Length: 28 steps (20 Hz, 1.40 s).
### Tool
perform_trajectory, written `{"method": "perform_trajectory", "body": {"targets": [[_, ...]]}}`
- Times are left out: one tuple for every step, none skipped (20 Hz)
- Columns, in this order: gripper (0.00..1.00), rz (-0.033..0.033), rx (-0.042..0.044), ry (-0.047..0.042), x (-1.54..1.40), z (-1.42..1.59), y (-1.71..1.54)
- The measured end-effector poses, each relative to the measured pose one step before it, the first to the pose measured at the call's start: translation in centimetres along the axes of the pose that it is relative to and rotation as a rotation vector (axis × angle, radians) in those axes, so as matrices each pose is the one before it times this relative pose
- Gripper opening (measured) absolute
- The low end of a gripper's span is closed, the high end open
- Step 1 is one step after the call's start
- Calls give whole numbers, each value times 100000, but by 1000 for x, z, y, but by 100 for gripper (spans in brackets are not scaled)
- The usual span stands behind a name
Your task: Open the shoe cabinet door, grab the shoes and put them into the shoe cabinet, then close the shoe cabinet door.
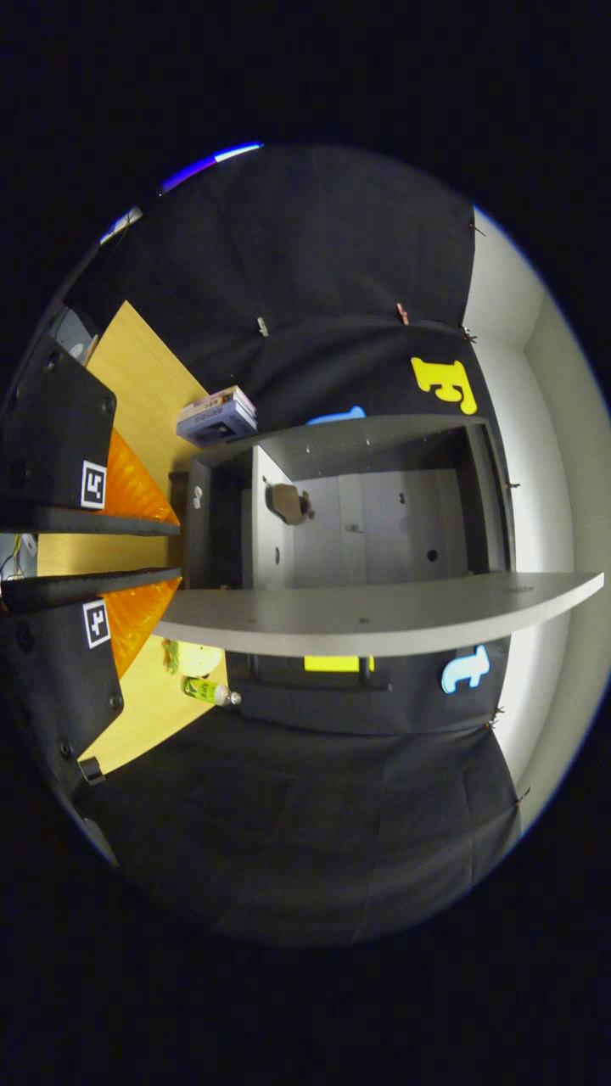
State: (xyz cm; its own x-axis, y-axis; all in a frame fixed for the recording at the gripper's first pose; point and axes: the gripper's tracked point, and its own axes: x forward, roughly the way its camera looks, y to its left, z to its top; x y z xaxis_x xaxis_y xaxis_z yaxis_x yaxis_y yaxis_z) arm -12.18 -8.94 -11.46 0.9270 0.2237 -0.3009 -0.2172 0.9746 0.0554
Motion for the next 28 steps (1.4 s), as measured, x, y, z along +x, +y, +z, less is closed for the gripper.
{"method": "perform_trajectory", "body": {"targets": [[24, 1940, -669, 3188, 292, -1259, 673], [24, 1592, -608, 3252, 457, -1155, 655], [24, 1252, -463, 2945, 605, -1016, 566], [24, 1247, -282, 2786, 561, -1045, 680], [24, 1105, -238, 2851, 627, -1272, 419], [24, 905, 74, 3332, 452, -1304, 309], [24, 901, 364, 3943, 664, -1575, 637], [25, 1284, 779, 4137, 816, -1653, 679], [24, 370, 321, 3336, 1118, -1327, 583], [24, -94, 275, 3389, 1272, -1263, 519], [25, -247, 416, 3593, 1599, -1071, 615], [24, -664, 1022, 3761, 1575, -1094, 391], [24, -933, 1575, 2802, 1519, -766, 382], [25, -885, 2106, 2611, 1705, -732, 529], [25, -713, 2225, 2590, 1618, -593, 455], [25, -1532, 1902, 2376, 1657, -522, 195], [24, -1419, 1894, 2365, 1642, -477, -15], [25, -2108, 1485, 1865, 1669, -388, -19], [25, -2834, 949, 2267, 1886, -466, -79], [25, -2710, 343, 2204, 1571, -517, -176], [25, -1324, 224, 1911, 1387, -430, 178], [25, -769, 208, 1206, 1300, -205, 182], [25, -1034, -69, 930, 1402, -323, -48], [25, -1320, 137, 1168, 1216, -410, -321], [24, -1015, 492, 1770, 1169, -581, -184], [25, -1286, 314, 1769, 1036, -614, -233], [24, -1082, 192, 1354, 771, -365, -321], [25, -693, 468, 509, 713, -204, -292]]}}
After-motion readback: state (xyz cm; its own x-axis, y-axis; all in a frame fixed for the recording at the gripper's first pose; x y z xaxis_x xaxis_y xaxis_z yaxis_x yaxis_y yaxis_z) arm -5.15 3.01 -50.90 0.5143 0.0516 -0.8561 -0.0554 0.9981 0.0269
